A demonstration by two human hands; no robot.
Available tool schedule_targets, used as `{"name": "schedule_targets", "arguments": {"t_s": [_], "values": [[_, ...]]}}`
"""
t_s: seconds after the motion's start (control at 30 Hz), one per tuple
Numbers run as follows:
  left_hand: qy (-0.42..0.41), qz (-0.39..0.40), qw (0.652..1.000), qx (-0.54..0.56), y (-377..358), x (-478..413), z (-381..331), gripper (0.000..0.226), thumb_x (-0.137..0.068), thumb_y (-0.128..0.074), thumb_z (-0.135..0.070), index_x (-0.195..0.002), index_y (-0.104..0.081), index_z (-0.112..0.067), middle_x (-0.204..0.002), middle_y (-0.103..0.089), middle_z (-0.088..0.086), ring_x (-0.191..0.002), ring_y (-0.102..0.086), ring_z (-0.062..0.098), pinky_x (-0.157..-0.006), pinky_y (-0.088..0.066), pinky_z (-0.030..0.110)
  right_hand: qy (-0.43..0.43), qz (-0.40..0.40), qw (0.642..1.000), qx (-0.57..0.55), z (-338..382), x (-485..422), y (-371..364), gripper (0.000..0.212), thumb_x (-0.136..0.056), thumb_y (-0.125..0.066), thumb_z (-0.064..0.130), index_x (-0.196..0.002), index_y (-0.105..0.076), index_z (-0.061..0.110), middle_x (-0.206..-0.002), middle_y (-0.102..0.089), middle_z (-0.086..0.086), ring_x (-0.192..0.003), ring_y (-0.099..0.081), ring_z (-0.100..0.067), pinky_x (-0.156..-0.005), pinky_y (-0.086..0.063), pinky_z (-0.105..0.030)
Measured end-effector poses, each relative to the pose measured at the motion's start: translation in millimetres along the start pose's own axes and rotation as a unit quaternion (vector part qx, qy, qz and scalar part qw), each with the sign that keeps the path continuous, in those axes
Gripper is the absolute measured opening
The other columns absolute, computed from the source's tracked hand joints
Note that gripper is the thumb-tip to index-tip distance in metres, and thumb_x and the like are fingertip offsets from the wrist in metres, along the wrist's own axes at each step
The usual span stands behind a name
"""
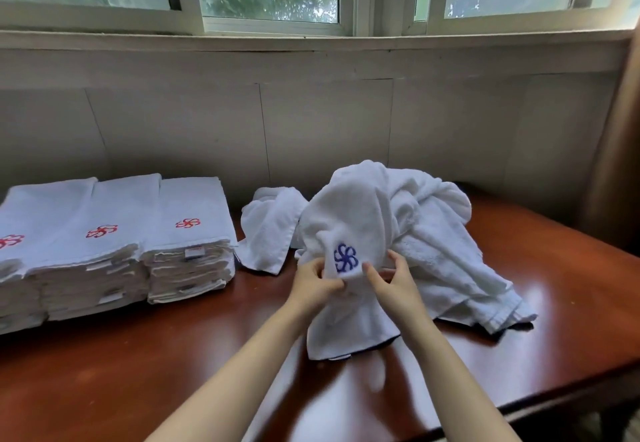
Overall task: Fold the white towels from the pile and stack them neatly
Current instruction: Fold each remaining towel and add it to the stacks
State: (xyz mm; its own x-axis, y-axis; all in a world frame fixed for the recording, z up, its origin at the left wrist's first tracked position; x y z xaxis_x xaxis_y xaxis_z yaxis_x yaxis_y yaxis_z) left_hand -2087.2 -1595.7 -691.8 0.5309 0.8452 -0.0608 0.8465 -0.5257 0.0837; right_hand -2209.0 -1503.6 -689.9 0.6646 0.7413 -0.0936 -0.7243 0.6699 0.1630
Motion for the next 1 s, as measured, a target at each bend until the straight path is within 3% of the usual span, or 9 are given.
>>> {"name": "schedule_targets", "arguments": {"t_s": [0.07, 0.17, 0.33, 0.43, 0.57, 0.63, 0.73, 0.87, 1.0], "values": [[-0.009, 0.089, 0.996, -0.006, -9.0, 21.8, -1.1, 0.039, -0.065, -0.064, 0.011, -0.1, -0.068, -0.008, -0.09, -0.073, 0.003, -0.084, -0.068, 0.016, -0.07, -0.055, 0.021, -0.013, 0.024, 0.996, -0.085, 3.0, 0.1, -6.9, 0.054, -0.086, -0.068, 0.029, -0.13, -0.042, 0.013, -0.116, -0.059, -0.004, -0.108, -0.058, -0.018, -0.095, -0.047, -0.035], [-0.024, 0.175, 0.984, -0.021, -8.8, 52.0, -4.6, 0.063, -0.065, -0.073, -0.001, -0.12, -0.055, -0.024, -0.114, -0.069, -0.003, -0.108, -0.065, 0.013, -0.092, -0.052, 0.028, -0.02, 0.019, 0.999, -0.044, 4.5, 3.9, -9.2, 0.03, -0.088, -0.064, 0.012, -0.113, -0.052, 0.003, -0.11, -0.062, -0.017, -0.105, -0.06, -0.032, -0.095, -0.047, -0.048], [0.022, 0.144, 0.988, 0.042, 38.9, 77.5, -6.8, 0.052, -0.079, -0.071, -0.024, -0.126, -0.056, -0.008, -0.12, -0.067, 0.01, -0.113, -0.062, 0.028, -0.099, -0.048, 0.04, 0.099, 0.052, 0.992, 0.06, 36.9, 28.6, -28.9, 0.018, -0.094, -0.055, 0.013, -0.08, -0.059, 0.002, -0.074, -0.059, -0.006, -0.074, -0.055, -0.018, -0.07, -0.045, -0.035], [0.072, 0.112, 0.99, 0.039, 82.9, 88.3, 0.2, 0.041, -0.08, -0.074, -0.027, -0.11, -0.067, 0.0, -0.109, -0.069, 0.021, -0.099, -0.064, 0.031, -0.09, -0.05, 0.039, 0.158, 0.163, 0.966, 0.119, 55.8, 63.1, -62.6, 0.02, -0.091, -0.06, 0.02, -0.074, -0.062, 0.009, -0.063, -0.05, 0.003, -0.058, -0.044, -0.004, -0.058, -0.035, -0.023], [0.086, 0.158, 0.981, 0.075, 134.8, 114.1, 9.6, 0.037, -0.083, -0.066, -0.024, -0.112, -0.067, -0.002, -0.115, -0.065, 0.026, -0.103, -0.065, 0.034, -0.089, -0.053, 0.039, 0.082, 0.388, 0.914, 0.088, 46.2, 106.4, -111.8, 0.031, -0.092, -0.06, 0.024, -0.072, -0.056, 0.001, -0.06, -0.049, -0.002, -0.055, -0.053, -0.013, -0.056, -0.044, -0.027], [0.09, 0.12, 0.983, 0.103, 166.3, 126.3, 15.6, 0.032, -0.089, -0.064, -0.021, -0.116, -0.064, -0.004, -0.114, -0.066, 0.023, -0.1, -0.067, 0.032, -0.079, -0.055, 0.036, 0.054, 0.456, 0.877, 0.14, 38.9, 120.0, -128.4, 0.025, -0.094, -0.057, 0.028, -0.081, -0.064, 0.008, -0.069, -0.062, -0.002, -0.062, -0.06, -0.012, -0.056, -0.048, -0.017], [0.078, 0.025, 0.989, 0.124, 214.6, 143.7, 22.1, 0.038, -0.088, -0.055, -0.018, -0.125, -0.055, -0.01, -0.116, -0.066, 0.018, -0.102, -0.067, 0.03, -0.077, -0.056, 0.034, 0.148, 0.389, 0.864, 0.283, 32.1, 108.4, -139.7, 0.027, -0.091, -0.058, 0.029, -0.116, -0.066, 0.021, -0.102, -0.066, 0.002, -0.083, -0.058, -0.004, -0.073, -0.045, -0.011], [0.068, -0.073, 0.977, 0.19, 260.0, 162.0, 22.4, 0.039, -0.091, -0.052, -0.018, -0.13, -0.052, -0.019, -0.117, -0.068, 0.01, -0.102, -0.068, 0.026, -0.071, -0.059, 0.032, 0.258, 0.318, 0.799, 0.44, 10.5, 95.1, -160.2, 0.058, -0.089, -0.057, 0.032, -0.144, -0.036, 0.028, -0.147, -0.037, -0.001, -0.135, -0.034, -0.015, -0.111, -0.028, -0.031], [0.071, -0.135, 0.953, 0.26, 284.4, 170.7, 16.0, 0.035, -0.098, -0.045, -0.022, -0.132, -0.052, -0.016, -0.113, -0.069, 0.012, -0.094, -0.07, 0.027, -0.066, -0.06, 0.036, 0.278, 0.287, 0.745, 0.535, -12.2, 91.4, -188.9, 0.05, -0.095, -0.043, 0.035, -0.144, -0.03, 0.033, -0.152, -0.024, 0.007, -0.142, -0.019, -0.014, -0.11, -0.021, -0.043]]}}
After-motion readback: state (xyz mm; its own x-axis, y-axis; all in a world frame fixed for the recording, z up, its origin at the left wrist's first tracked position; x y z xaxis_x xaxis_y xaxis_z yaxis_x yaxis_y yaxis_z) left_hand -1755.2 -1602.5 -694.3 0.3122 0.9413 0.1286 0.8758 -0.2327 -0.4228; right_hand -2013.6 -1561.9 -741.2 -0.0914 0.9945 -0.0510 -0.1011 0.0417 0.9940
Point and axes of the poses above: each hand's wrist, its own x-axis away from the middle knuckle, its own y-axis out of the back of the hand, z = x × y, the point moved 7 cm from there along -x, towards the middle knuckle
